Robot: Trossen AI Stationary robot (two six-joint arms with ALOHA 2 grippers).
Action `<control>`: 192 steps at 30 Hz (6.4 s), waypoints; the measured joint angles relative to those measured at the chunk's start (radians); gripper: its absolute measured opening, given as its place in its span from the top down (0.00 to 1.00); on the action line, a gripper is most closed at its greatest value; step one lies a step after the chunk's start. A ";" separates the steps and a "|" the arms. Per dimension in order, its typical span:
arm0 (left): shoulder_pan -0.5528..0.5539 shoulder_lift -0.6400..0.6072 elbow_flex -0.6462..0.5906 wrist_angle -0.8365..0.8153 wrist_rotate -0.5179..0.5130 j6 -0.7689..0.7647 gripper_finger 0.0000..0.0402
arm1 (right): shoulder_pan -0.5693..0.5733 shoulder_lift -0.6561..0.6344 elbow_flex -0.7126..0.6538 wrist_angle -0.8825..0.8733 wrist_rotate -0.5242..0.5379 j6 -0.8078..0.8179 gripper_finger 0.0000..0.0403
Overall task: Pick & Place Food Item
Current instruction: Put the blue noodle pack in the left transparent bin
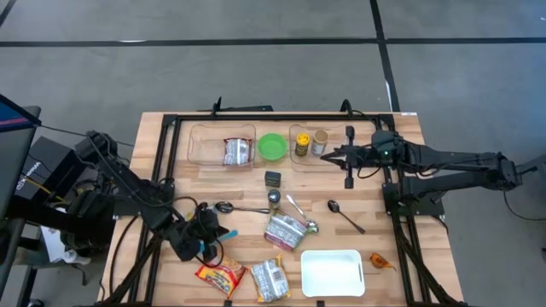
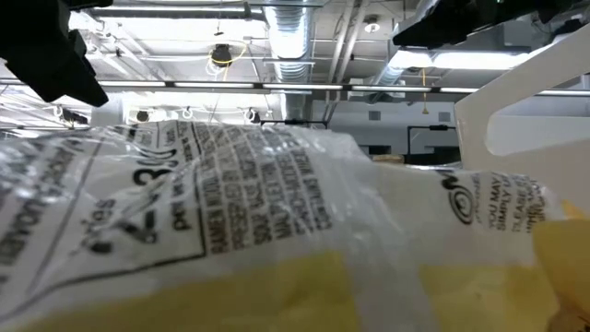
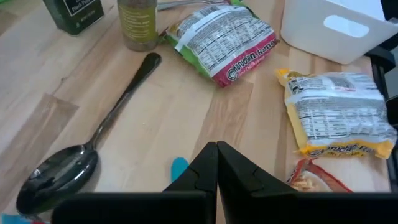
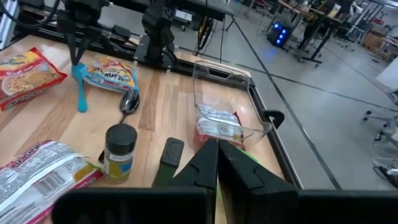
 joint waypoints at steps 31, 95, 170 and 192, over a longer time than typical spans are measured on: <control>-0.116 0.027 0.075 -0.463 0.282 -0.709 1.00 | -0.015 0.000 0.000 -0.021 -0.004 0.050 0.99; -0.190 0.036 0.069 -0.616 0.533 -0.964 0.54 | -0.014 0.000 0.000 -0.026 -0.007 0.102 0.99; -0.200 -0.248 -0.115 -0.375 0.075 -0.690 1.00 | -0.014 0.000 0.000 -0.039 -0.008 0.117 0.99; -0.199 -0.446 -0.115 -0.371 -0.769 -0.305 1.00 | -0.014 0.000 0.000 -0.039 -0.008 0.120 0.99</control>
